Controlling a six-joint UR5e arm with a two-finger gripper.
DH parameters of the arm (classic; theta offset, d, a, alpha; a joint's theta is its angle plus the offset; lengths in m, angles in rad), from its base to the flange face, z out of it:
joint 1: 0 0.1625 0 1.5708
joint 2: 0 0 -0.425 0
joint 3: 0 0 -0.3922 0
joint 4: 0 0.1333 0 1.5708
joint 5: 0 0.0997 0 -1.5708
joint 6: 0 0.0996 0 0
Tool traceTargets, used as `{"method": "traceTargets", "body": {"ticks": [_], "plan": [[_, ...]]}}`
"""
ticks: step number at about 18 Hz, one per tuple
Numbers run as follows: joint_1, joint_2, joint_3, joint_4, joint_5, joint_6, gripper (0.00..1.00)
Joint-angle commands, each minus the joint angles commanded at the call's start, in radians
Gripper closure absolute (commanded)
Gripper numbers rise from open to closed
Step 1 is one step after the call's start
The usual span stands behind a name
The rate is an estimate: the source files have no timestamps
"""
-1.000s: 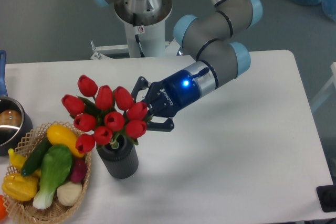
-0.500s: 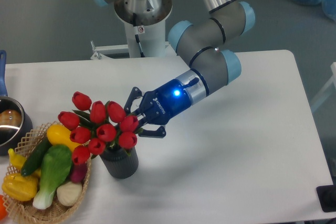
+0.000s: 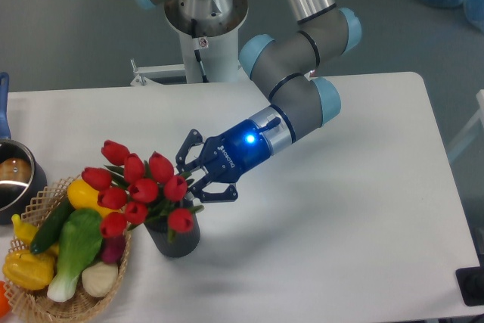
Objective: Insert the flowers into the vase
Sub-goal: 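Open the gripper to release the tulips and pull back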
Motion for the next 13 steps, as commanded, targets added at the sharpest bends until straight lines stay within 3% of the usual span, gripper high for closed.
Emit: {"method": "traceTargets", "body": {"ticks": [6, 13], "plan": [[0.02, 0.002, -0.003, -0.003, 0.008, 0.002, 0.0], [0.072, 0.025, -0.009, -0.003, 0.104, -0.009, 0.0]]}}
